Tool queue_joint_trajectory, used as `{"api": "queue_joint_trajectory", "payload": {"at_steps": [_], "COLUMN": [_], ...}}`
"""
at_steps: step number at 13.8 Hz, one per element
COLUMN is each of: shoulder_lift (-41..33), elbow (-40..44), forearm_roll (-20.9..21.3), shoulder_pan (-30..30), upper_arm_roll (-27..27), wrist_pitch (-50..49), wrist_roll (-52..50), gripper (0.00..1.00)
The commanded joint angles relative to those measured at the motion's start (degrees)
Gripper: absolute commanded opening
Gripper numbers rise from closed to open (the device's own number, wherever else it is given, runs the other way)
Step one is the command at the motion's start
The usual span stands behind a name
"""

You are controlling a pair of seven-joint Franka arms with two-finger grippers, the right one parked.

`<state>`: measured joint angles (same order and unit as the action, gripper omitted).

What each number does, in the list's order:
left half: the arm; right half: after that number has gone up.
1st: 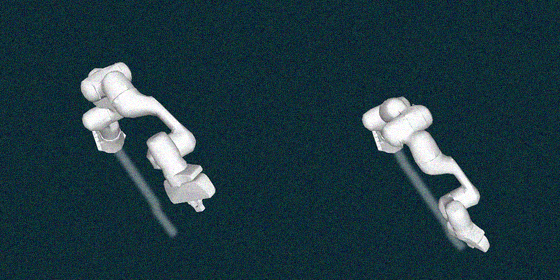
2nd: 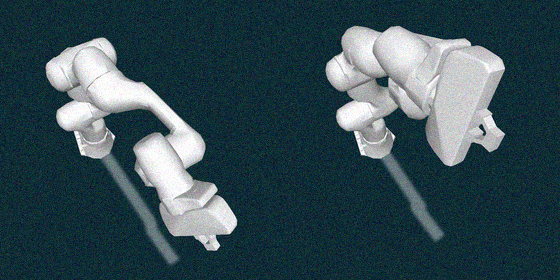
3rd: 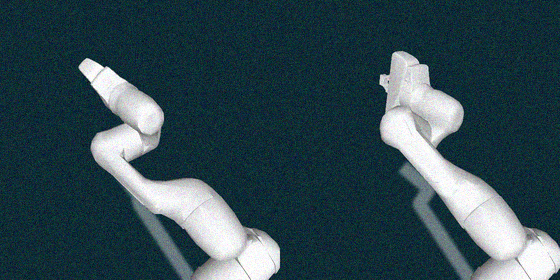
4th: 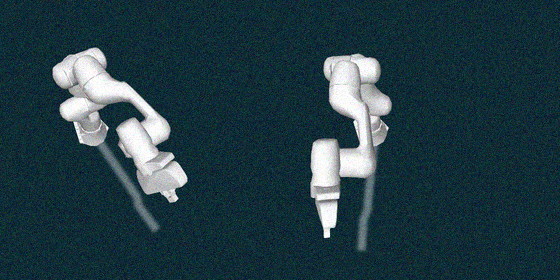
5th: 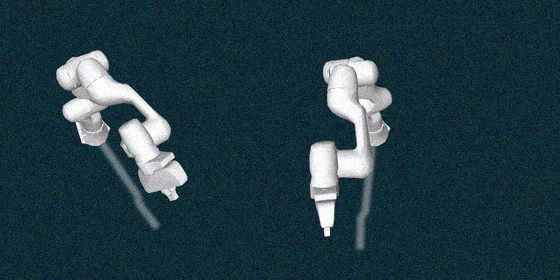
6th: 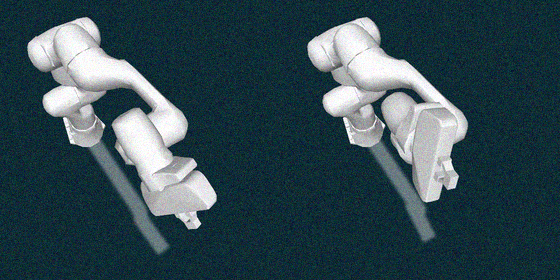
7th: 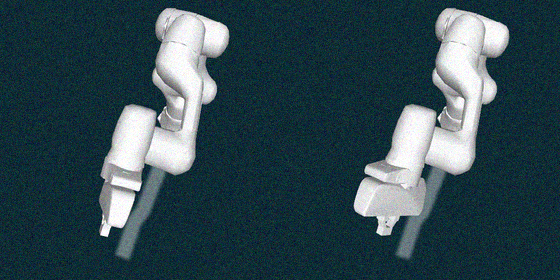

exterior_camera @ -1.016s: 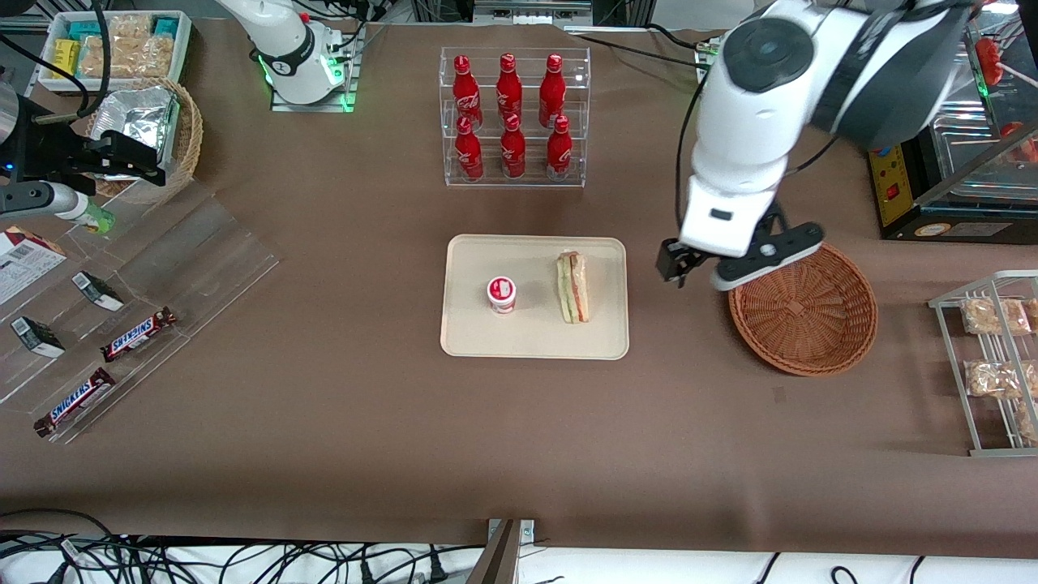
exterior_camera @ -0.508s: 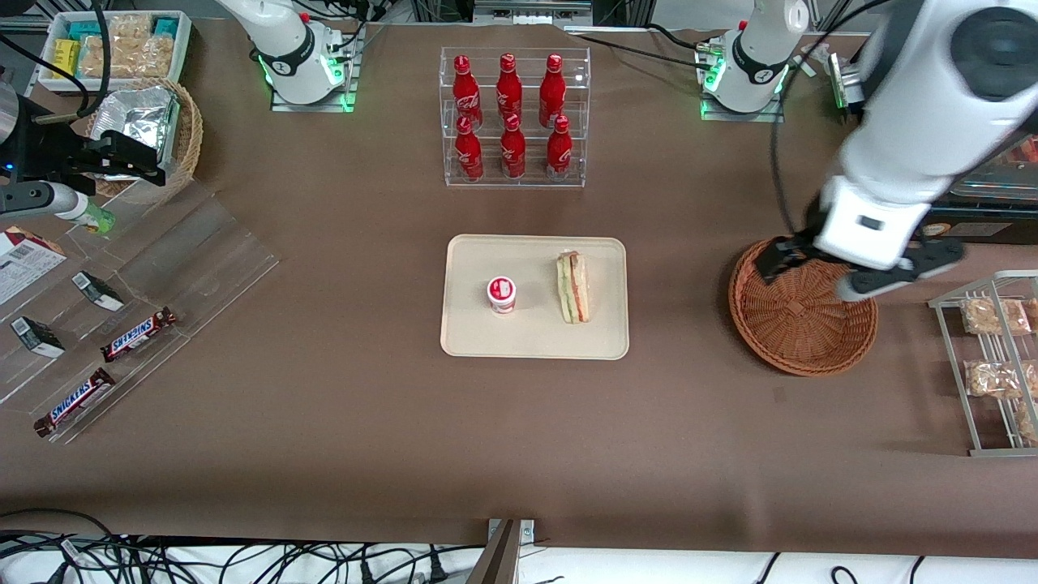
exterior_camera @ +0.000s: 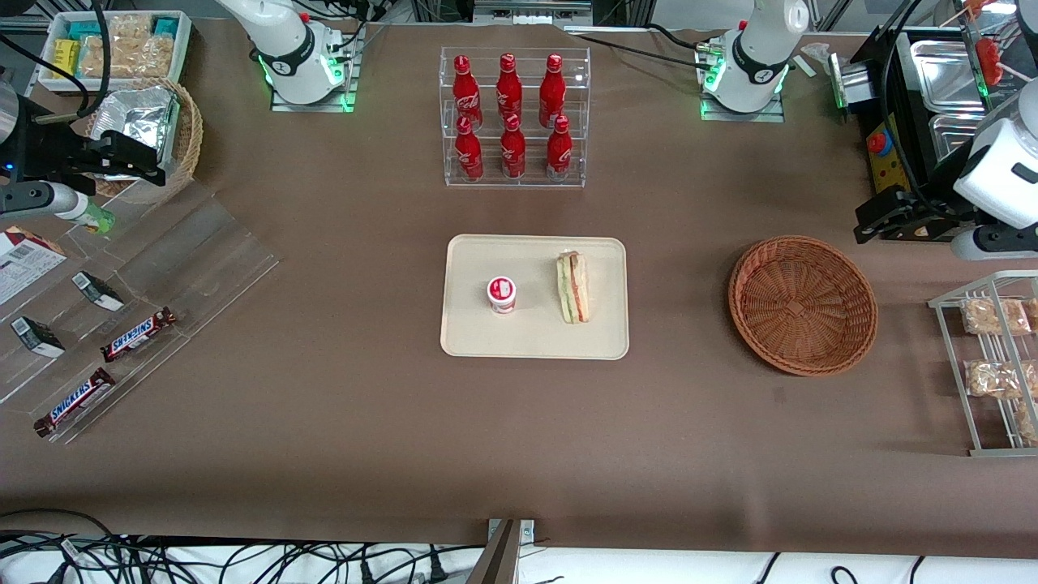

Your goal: Place sandwich from basket to tray

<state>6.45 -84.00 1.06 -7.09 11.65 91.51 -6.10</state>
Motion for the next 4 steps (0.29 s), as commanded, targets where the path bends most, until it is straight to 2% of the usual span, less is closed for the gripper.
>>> {"api": "queue_joint_trajectory", "payload": {"at_steps": [1,4], "shoulder_lift": [-1.35,-0.82], "elbow": [-1.52,-1.26], "forearm_roll": [-1.32,-1.23], "shoulder_pan": [1.03,1.38], "upper_arm_roll": [-1.45,-1.37], "wrist_pitch": [-0.28,-0.28], "wrist_roll": [4.95,5.31], "gripper": [1.00,1.00]}}
